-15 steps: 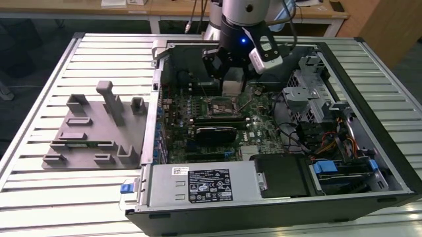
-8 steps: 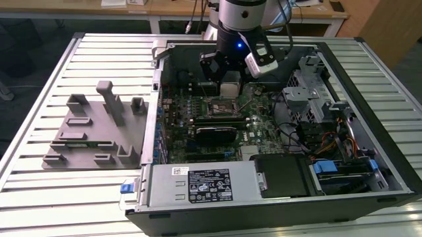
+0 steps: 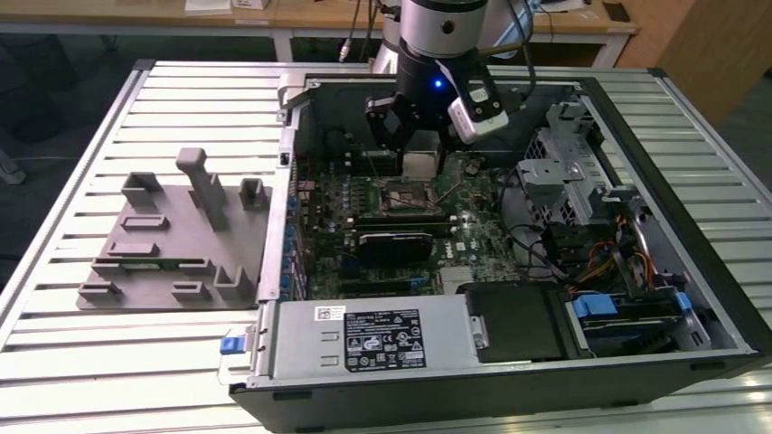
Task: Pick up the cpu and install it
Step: 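Place the cpu into insertion slot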
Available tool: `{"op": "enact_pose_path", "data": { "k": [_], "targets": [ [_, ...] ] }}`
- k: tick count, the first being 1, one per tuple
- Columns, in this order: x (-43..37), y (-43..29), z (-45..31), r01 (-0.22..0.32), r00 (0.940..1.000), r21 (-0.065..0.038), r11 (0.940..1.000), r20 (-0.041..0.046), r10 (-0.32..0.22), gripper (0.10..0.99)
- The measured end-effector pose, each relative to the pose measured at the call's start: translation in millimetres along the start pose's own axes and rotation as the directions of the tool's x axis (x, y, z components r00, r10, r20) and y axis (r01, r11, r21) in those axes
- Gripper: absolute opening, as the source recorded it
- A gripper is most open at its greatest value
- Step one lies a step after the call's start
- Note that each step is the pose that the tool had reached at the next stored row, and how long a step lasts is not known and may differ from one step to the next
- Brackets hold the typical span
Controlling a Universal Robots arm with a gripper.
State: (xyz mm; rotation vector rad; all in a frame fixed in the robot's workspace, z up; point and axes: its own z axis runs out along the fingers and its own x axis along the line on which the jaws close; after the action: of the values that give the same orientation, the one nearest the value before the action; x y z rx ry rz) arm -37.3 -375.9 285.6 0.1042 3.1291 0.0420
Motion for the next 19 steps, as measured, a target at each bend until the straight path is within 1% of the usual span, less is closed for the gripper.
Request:
{"op": "enact_pose_path", "data": {
  "k": [8,11,14,19],
  "targets": [
    [0.0,0.0,0.2,-0.007,1.0000,0.000,1.0000,0.0002,0.007,0.541],
    [0.0,0.0,0.2,-0.037,0.9993,0.000,0.9993,0.0010,0.037,0.541],
    [0.0,0.0,0.2,-0.074,0.9973,0.001,0.9973,0.0021,0.074,0.541],
    [0.0,0.0,0.2,-0.141,0.9900,0.001,0.9900,0.0042,0.141,0.541]
  ]
}}
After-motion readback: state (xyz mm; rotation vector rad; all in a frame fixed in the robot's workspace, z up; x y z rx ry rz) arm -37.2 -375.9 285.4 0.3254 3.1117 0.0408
